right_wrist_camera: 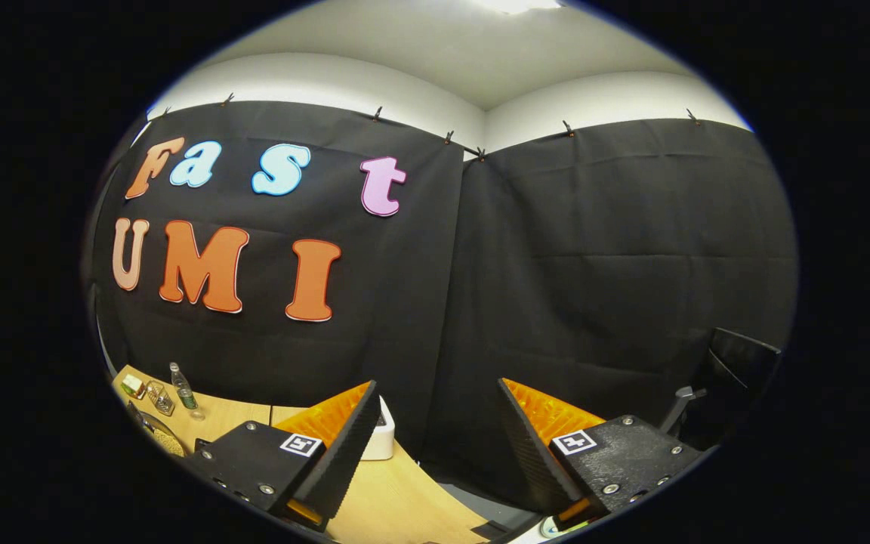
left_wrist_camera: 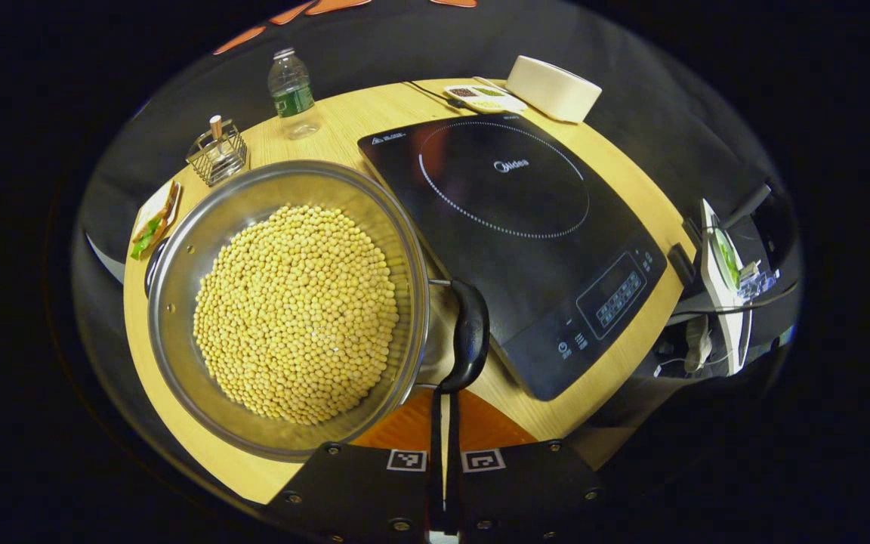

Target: First push the handle of the pot to place it horizontally, then grasp the pot with both hands and set it on the induction cooktop.

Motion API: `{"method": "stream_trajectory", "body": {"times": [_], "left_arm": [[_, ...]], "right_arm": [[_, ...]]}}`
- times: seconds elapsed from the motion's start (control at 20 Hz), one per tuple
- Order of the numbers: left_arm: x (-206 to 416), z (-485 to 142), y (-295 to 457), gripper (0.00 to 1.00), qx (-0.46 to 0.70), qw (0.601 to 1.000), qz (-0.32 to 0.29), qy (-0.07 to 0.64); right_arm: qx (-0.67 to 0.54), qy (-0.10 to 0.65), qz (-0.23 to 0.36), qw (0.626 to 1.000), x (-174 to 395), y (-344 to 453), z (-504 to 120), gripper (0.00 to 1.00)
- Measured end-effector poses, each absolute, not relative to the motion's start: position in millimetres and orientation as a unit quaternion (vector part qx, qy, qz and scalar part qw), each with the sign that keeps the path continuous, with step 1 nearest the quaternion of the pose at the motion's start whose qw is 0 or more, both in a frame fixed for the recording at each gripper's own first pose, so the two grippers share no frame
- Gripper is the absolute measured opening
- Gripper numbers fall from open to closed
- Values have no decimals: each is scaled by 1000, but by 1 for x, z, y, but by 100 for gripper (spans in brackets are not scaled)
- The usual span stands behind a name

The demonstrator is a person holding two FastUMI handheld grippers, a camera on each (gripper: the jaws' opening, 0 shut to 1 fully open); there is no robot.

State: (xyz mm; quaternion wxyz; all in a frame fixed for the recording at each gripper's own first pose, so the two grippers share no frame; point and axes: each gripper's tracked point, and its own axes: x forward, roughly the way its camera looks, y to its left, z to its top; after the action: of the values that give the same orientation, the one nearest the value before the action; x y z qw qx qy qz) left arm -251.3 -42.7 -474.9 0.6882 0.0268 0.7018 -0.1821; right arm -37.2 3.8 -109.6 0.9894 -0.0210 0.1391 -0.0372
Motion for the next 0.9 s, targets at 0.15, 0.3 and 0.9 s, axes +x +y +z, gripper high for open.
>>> {"method": "stream_trajectory", "body": {"times": [0.15, 0.3, 0.9], "left_arm": [[-233, -480, -49, 2, -5, 696, -167, 698], [-215, -481, -53, 2, -5, 705, -163, 691], [-181, -481, -69, 1, -14, 704, -175, 688]], "right_arm": [[-30, 142, -37, 989, -42, 4, -110, 95], [-32, 148, -43, 988, -46, -2, -113, 95], [-38, 172, -66, 982, -60, -14, -124, 95]]}}
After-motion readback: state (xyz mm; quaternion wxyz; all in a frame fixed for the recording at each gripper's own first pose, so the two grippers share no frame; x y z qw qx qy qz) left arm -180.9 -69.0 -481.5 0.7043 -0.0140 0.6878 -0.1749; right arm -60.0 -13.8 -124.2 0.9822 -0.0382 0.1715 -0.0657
